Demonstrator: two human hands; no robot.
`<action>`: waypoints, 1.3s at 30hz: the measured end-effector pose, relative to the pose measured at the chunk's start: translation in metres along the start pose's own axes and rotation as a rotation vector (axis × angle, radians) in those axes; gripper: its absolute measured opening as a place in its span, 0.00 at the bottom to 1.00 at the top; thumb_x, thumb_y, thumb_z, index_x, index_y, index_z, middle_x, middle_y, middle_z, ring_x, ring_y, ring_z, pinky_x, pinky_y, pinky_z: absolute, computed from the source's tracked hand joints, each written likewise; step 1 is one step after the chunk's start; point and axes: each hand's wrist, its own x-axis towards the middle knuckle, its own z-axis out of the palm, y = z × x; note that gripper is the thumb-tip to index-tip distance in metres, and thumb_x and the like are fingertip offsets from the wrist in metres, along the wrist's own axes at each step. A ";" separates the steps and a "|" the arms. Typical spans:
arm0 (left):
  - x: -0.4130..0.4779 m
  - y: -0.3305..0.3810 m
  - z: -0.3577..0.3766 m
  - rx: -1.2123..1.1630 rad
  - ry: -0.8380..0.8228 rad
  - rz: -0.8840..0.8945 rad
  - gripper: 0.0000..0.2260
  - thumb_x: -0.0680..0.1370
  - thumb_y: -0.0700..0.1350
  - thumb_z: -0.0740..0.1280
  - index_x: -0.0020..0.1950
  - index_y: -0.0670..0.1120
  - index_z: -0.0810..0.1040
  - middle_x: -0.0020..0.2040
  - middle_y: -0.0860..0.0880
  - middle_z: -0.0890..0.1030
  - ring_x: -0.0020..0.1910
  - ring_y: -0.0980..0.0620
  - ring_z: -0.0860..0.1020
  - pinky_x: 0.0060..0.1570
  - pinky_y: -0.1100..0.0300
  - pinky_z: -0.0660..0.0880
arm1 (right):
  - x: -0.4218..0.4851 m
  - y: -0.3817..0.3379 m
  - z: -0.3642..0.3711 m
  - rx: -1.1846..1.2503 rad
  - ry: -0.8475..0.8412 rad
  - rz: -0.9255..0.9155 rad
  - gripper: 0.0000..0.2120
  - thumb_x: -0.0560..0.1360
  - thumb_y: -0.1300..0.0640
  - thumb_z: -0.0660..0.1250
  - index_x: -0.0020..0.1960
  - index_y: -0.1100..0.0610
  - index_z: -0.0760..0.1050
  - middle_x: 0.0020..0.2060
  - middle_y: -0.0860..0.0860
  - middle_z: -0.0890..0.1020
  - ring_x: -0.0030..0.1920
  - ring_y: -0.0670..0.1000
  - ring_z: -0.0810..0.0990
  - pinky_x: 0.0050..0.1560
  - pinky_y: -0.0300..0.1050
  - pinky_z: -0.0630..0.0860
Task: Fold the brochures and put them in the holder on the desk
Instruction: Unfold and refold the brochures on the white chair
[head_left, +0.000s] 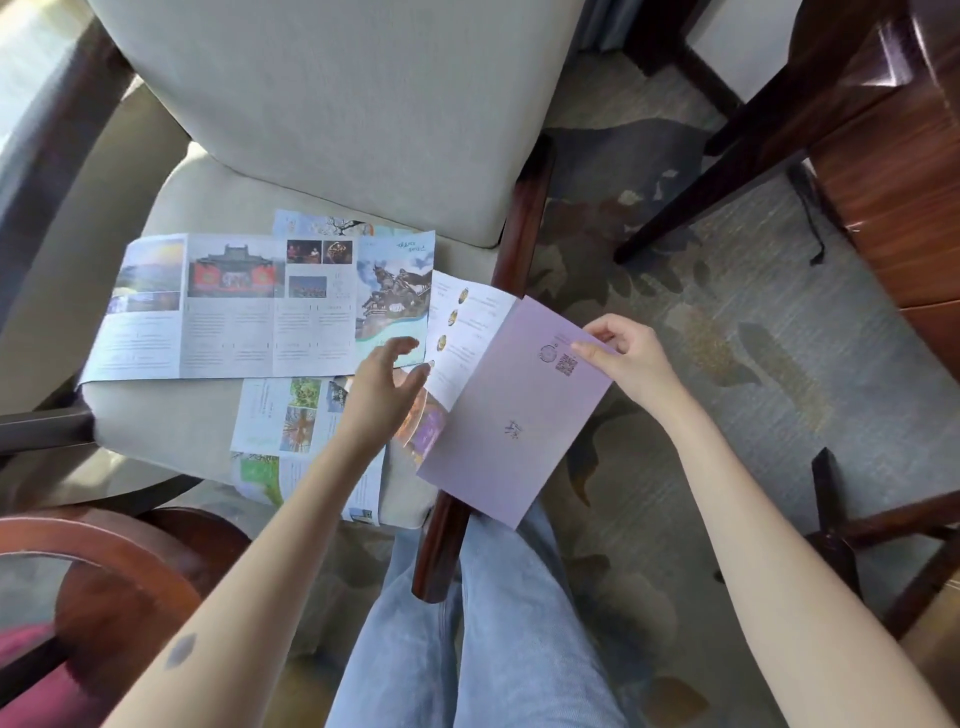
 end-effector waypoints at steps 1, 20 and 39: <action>-0.001 -0.004 0.005 0.007 -0.036 -0.024 0.20 0.77 0.47 0.65 0.67 0.43 0.69 0.68 0.45 0.72 0.68 0.46 0.69 0.66 0.54 0.65 | 0.001 0.004 0.000 -0.006 0.040 0.018 0.08 0.73 0.52 0.69 0.47 0.55 0.77 0.44 0.50 0.80 0.45 0.47 0.79 0.40 0.34 0.72; -0.029 -0.004 0.044 0.052 -0.273 -0.042 0.22 0.77 0.51 0.62 0.71 0.55 0.62 0.57 0.44 0.77 0.50 0.47 0.78 0.48 0.54 0.77 | 0.021 -0.015 0.028 -0.213 0.164 -0.017 0.13 0.74 0.55 0.66 0.58 0.52 0.75 0.60 0.51 0.74 0.61 0.50 0.69 0.60 0.41 0.64; -0.064 0.020 -0.048 -0.477 0.067 0.136 0.13 0.78 0.42 0.63 0.41 0.61 0.76 0.37 0.62 0.81 0.35 0.65 0.76 0.36 0.75 0.69 | 0.050 -0.106 0.069 0.310 -0.164 0.328 0.18 0.80 0.45 0.53 0.57 0.55 0.74 0.55 0.56 0.80 0.54 0.53 0.79 0.56 0.48 0.76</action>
